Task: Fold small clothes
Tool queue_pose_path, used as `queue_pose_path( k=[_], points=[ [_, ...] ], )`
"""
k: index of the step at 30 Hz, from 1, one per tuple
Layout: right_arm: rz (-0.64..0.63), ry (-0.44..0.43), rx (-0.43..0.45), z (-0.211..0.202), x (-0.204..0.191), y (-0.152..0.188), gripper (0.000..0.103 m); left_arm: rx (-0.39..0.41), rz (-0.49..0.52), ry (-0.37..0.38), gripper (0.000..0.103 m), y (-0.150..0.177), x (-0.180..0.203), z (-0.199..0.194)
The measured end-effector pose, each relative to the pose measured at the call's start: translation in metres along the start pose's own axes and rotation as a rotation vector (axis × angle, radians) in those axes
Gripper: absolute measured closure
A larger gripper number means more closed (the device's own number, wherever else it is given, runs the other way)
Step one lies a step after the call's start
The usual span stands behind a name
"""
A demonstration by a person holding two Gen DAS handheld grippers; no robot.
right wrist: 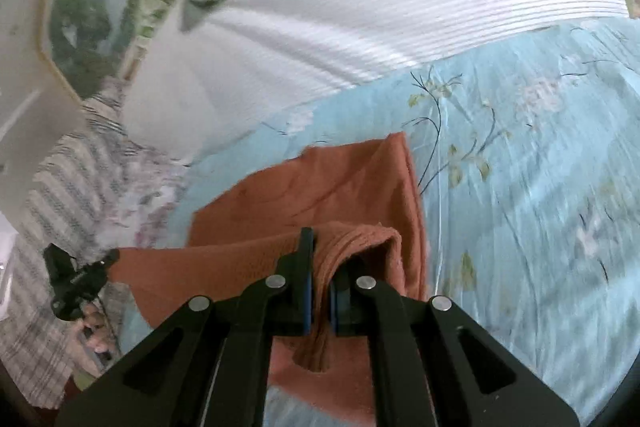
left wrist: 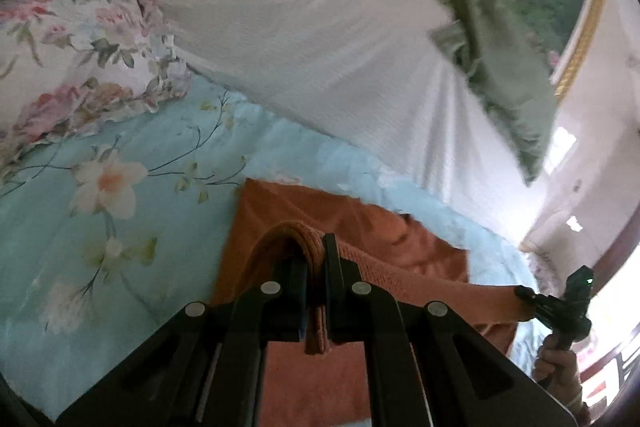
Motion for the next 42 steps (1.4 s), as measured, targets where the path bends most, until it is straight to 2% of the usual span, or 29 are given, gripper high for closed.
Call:
queue_pose_path(
  k=[7,12,16,20,23,24,26,28,29,32,35,36,38,42],
  points=[
    [-0.01,0.077,-0.069,0.063,0.028,-0.005,0.096,-0.075,-0.002,-0.083,0.099,0.014,-0.032,0.086],
    [-0.035,0.134,-0.126,0.097,0.043,0.01,0.096,-0.13,0.026,-0.155,0.098,0.035,-0.058,0.133],
    [-0.007,0.137,-0.143,0.105,0.051,0.017,0.096,-0.171,0.045,-0.18,0.097,0.052,-0.07,0.152],
    [0.03,0.115,-0.136,0.093,0.052,0.012,0.093,-0.176,0.065,-0.18,0.092,0.055,-0.066,0.138],
    [0.014,0.168,-0.078,0.068,0.057,-0.001,0.075,-0.177,0.116,-0.13,0.091,0.06,-0.044,0.108],
    [0.003,0.2,-0.047,0.058,0.06,-0.008,0.064,-0.182,0.139,-0.123,0.09,0.064,-0.039,0.101],
    [-0.016,0.246,0.015,0.038,0.063,-0.019,0.06,-0.199,0.17,-0.075,0.088,0.075,-0.022,0.085],
    [-0.036,0.175,0.029,0.026,0.044,-0.018,0.06,-0.241,0.194,-0.015,0.088,0.095,-0.002,0.074],
    [-0.063,0.127,0.006,0.026,0.03,-0.011,0.06,-0.265,0.21,0.013,0.088,0.105,0.007,0.072],
    [-0.201,-0.018,-0.145,0.035,-0.017,0.034,0.06,-0.353,0.247,0.065,0.088,0.136,0.027,0.075],
    [-0.353,-0.111,-0.31,0.05,-0.051,0.086,0.06,-0.395,0.306,0.053,0.088,0.153,0.034,0.089],
    [-0.41,-0.115,-0.345,0.055,-0.057,0.099,0.06,-0.398,0.327,0.044,0.088,0.154,0.034,0.096],
    [-0.505,-0.061,-0.371,0.069,-0.055,0.11,0.06,-0.399,0.334,0.043,0.088,0.151,0.032,0.106],
    [-0.497,0.044,-0.315,0.1,-0.032,0.085,0.063,-0.369,0.347,-0.011,0.088,0.125,0.02,0.138]
  ],
)
Point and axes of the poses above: each gripper's, at about its wrist camera, not at the fingertips, and z roughly the way its jaws point, x to its right, y to its underside, the point moved 10 cm from there along z, roughly the way its jaws point, and after that the axes turned 14 degrees about x, right-handed, at the moved point
